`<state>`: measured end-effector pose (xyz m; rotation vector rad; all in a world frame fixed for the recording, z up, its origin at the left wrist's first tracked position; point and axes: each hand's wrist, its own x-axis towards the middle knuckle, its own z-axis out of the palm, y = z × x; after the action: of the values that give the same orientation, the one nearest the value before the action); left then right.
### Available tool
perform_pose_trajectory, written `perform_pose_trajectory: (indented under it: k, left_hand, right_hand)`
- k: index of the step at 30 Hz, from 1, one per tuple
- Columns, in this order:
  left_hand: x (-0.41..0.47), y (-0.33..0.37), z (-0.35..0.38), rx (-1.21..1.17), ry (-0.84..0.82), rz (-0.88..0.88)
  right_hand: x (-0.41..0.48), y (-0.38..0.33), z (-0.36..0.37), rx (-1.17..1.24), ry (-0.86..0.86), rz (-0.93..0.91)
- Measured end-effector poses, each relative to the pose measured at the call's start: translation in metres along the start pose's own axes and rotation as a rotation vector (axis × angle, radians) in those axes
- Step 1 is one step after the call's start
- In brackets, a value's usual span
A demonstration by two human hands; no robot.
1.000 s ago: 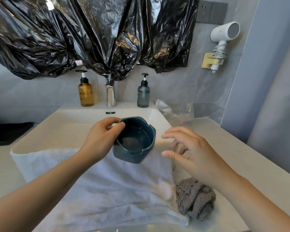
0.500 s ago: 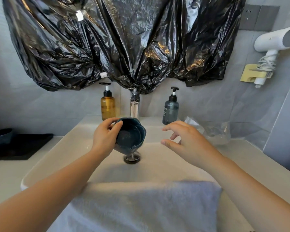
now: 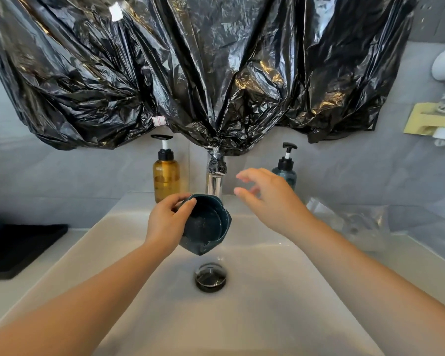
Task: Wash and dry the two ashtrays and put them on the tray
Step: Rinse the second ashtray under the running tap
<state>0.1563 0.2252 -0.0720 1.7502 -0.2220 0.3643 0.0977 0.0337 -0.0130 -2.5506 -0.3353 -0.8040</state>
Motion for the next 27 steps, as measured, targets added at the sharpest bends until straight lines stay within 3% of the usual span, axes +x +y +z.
perform_pose_trajectory:
  k: [13,27]
  left_hand:
    - [0.003,-0.007,0.004,-0.021,-0.065,-0.029]
    - [0.002,-0.007,0.011,-0.082,-0.013,-0.166]
  right_hand:
    - [0.089,-0.015,0.026,0.141,0.257,-0.009]
    - [0.124,-0.017,0.023,0.270,0.360,0.104]
